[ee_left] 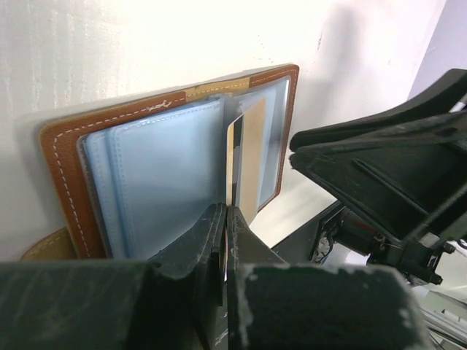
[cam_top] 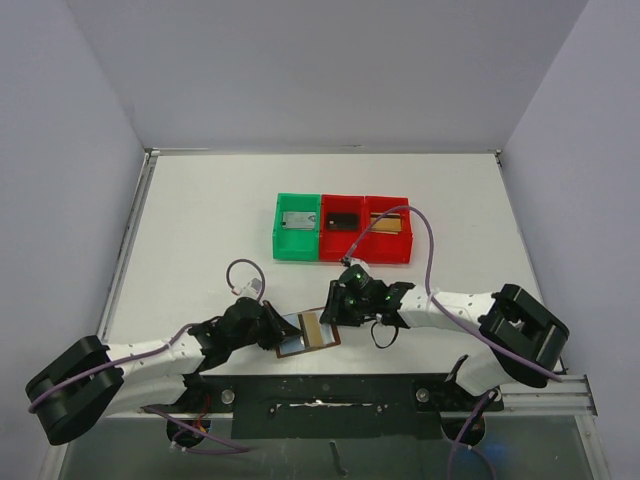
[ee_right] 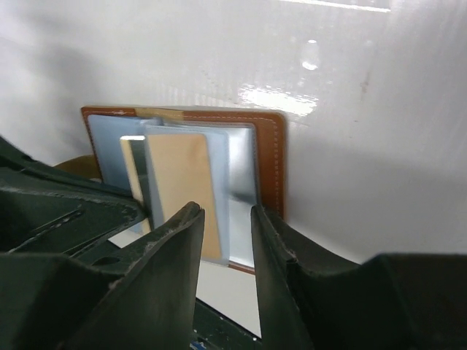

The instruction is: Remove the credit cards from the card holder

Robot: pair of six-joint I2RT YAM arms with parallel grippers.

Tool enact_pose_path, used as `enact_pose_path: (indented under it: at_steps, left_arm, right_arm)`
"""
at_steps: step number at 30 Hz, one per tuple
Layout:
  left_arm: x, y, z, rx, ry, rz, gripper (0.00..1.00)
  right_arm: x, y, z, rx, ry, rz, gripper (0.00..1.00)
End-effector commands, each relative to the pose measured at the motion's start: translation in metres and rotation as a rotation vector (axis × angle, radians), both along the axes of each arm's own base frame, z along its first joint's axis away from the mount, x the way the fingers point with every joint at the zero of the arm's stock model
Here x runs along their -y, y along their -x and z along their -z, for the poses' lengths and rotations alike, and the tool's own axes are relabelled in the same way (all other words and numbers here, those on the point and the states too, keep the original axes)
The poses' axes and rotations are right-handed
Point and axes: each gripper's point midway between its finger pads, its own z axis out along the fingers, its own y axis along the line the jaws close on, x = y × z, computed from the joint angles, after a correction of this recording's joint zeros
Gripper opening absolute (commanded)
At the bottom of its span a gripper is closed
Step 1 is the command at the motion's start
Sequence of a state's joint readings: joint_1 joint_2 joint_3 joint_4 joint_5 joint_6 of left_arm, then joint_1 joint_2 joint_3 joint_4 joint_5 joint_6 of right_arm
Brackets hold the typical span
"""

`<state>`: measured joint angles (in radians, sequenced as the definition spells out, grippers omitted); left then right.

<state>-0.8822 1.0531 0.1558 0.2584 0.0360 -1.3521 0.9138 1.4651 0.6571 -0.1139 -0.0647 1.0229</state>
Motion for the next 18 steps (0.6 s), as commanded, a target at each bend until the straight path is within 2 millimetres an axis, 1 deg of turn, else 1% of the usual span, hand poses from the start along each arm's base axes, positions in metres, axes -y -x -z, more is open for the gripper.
enact_pose_path:
  at_steps: [1, 5, 7, 11, 15, 18]
  left_arm:
    - [0.013, -0.008, -0.016, 0.048, 0.041, 0.029, 0.00]
    - [0.017, -0.009, -0.017, 0.050, 0.043, 0.040, 0.00]
    - [0.019, -0.010, -0.018, 0.052, 0.044, 0.044, 0.00]
    - [0.019, -0.010, -0.018, 0.050, 0.039, 0.046, 0.00]
    - [0.016, -0.011, -0.018, 0.052, 0.025, 0.037, 0.00]
    - [0.011, -0.013, -0.017, 0.061, -0.011, 0.028, 0.00]
  right_arm:
    - [-0.028, -0.013, -0.041, 0.109, -0.104, -0.055, 0.34]
    - [-0.043, -0.010, -0.041, 0.092, -0.154, -0.095, 0.34]
    - [-0.046, -0.008, -0.034, 0.056, -0.156, -0.099, 0.35]
    - [-0.037, -0.004, -0.008, -0.007, -0.069, -0.084, 0.33]
    - [-0.022, 0.001, 0.010, -0.049, 0.006, -0.049, 0.32]
    - [-0.013, 0.004, 0.019, -0.072, 0.045, -0.028, 0.30]
